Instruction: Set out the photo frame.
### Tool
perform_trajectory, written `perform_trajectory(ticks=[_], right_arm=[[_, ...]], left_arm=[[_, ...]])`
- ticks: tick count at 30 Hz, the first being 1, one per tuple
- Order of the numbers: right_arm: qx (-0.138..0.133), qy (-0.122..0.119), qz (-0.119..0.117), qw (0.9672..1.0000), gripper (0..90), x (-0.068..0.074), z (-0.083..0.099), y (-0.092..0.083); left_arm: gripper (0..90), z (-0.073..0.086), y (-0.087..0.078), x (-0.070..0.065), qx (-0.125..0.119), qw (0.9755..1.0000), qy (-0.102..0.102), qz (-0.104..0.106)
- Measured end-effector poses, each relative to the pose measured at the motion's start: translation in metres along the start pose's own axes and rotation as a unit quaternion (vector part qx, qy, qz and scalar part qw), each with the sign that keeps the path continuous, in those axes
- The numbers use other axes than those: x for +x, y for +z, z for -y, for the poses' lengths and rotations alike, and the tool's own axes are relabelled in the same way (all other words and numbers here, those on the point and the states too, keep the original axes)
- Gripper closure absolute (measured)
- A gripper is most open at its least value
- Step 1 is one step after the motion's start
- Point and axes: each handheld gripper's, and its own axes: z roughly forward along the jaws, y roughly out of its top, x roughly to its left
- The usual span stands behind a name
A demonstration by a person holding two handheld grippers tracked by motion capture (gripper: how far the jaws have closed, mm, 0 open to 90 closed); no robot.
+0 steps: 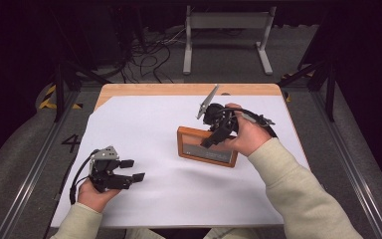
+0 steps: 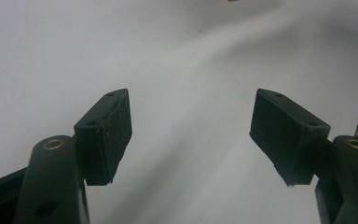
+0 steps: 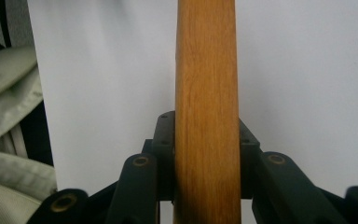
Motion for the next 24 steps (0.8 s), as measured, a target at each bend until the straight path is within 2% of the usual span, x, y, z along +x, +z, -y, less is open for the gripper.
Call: perform_trajectory(ticks=[2, 4, 5, 6, 7, 10, 11, 15, 19, 20, 21, 22, 24], right_arm=[[0.004, -0.007, -0.004, 1.0000, 70.1, -0.002, -0.002, 0.002], [0.008, -0.030, -0.011, 0.9995, 70.1, -0.009, -0.005, 0.007], [0.008, -0.030, -0.011, 0.9995, 70.1, -0.009, -0.005, 0.007], [0.009, -0.038, -0.021, 0.9990, 70.0, -0.013, -0.005, 0.011], [0.009, -0.038, -0.021, 0.9990, 70.0, -0.013, -0.005, 0.011], [0.012, -0.055, -0.033, 0.9978, 70.0, -0.019, -0.005, 0.017], [0.013, -0.055, -0.036, 0.9977, 70.0, -0.021, -0.004, 0.020], [0.023, -0.070, -0.046, 0.9962, 70.1, -0.024, -0.003, 0.027], [0.028, -0.074, -0.056, 0.9953, 70.0, -0.025, -0.002, 0.033], [0.029, -0.074, -0.059, 0.9951, 70.0, -0.025, -0.001, 0.034], [0.029, -0.072, -0.061, 0.9952, 70.0, -0.026, 0.000, 0.036], [0.030, -0.066, -0.063, 0.9953, 70.0, -0.026, 0.001, 0.039], [0.034, -0.067, -0.065, 0.9951, 70.0, -0.027, 0.002, 0.042]], left_arm=[[29.4, 0.003, -0.003, 0.001, -0.001, 1.0000, -0.003, -0.004], [29.4, 0.004, -0.005, 0.002, -0.001, 1.0000, -0.003, -0.006], [29.4, 0.005, -0.005, 0.002, -0.002, 1.0000, -0.006, -0.006], [29.3, 0.006, -0.006, 0.002, -0.001, 1.0000, -0.003, -0.007], [29.3, 0.007, -0.006, 0.002, -0.001, 0.9999, -0.010, -0.007], [29.2, 0.008, -0.008, 0.003, -0.002, 0.9999, -0.008, -0.008], [29.2, 0.009, -0.008, 0.002, -0.003, 0.9999, -0.013, -0.008], [29.2, 0.009, -0.007, 0.003, -0.002, 0.9999, -0.010, -0.007], [29.0, 0.008, -0.006, 0.003, -0.002, 0.9999, -0.011, -0.007], [29.0, 0.007, -0.005, 0.004, -0.002, 1.0000, -0.004, -0.006], [29.0, 0.007, -0.005, 0.002, -0.001, 0.9999, -0.012, -0.004], [28.8, 0.007, -0.005, 0.002, 0.000, 0.9999, -0.012, -0.006], [28.8, 0.006, -0.004, 0.003, 0.001, 1.0000, -0.004, -0.006]])
